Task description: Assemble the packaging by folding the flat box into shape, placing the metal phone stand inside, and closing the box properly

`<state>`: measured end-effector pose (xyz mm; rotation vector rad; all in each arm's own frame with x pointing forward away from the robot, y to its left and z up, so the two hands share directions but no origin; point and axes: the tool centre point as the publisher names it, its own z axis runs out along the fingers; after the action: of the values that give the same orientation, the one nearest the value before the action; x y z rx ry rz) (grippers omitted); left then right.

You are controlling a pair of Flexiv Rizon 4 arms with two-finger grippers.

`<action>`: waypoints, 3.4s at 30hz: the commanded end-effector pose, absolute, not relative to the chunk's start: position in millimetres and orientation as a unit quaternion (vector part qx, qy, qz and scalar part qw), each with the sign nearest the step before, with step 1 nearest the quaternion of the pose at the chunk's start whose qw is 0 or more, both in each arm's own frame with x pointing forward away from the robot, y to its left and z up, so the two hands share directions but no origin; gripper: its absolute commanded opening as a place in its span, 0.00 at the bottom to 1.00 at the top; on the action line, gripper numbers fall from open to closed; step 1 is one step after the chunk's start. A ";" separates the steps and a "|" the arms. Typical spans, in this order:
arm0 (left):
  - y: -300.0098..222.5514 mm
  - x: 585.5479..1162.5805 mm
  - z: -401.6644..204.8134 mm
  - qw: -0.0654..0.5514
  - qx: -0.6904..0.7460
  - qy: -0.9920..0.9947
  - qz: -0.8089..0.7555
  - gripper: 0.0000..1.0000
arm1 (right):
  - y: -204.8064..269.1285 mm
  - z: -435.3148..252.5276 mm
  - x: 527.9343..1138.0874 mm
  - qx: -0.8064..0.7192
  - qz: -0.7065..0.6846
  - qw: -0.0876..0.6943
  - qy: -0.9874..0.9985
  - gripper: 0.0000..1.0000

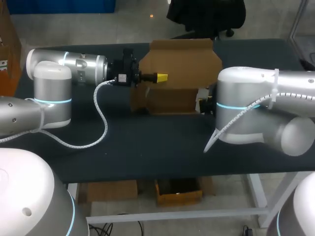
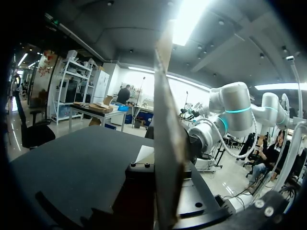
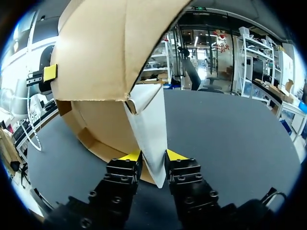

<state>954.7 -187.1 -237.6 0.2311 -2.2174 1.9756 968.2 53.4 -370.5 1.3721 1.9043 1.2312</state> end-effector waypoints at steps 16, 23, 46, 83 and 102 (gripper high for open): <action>-188.5 954.7 -241.0 0.081 0.077 -0.741 0.662 0.00 | 64.5 -372.5 970.3 0.533 0.417 0.297 0.673 0.22; -188.5 954.7 -241.0 0.081 0.077 -0.741 0.662 0.00 | 64.9 -369.8 972.3 0.537 0.414 0.297 0.673 0.15; -182.5 947.3 -223.4 0.038 0.056 -0.773 0.630 1.00 | 54.8 -366.5 973.4 0.539 0.412 0.276 0.681 0.00; -112.6 912.8 -181.4 -0.122 0.014 -0.862 0.492 1.00 | -0.8 -351.6 989.6 0.471 0.493 0.103 0.724 0.00; -72.9 897.2 -170.2 -0.147 0.016 -0.884 0.444 1.00 | -12.8 -342.3 1007.6 0.449 0.444 0.003 0.776 0.00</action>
<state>903.7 -79.6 -176.0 0.0504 -3.0609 1.5714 1003.2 -9.9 -346.3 1.3979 2.2141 1.4474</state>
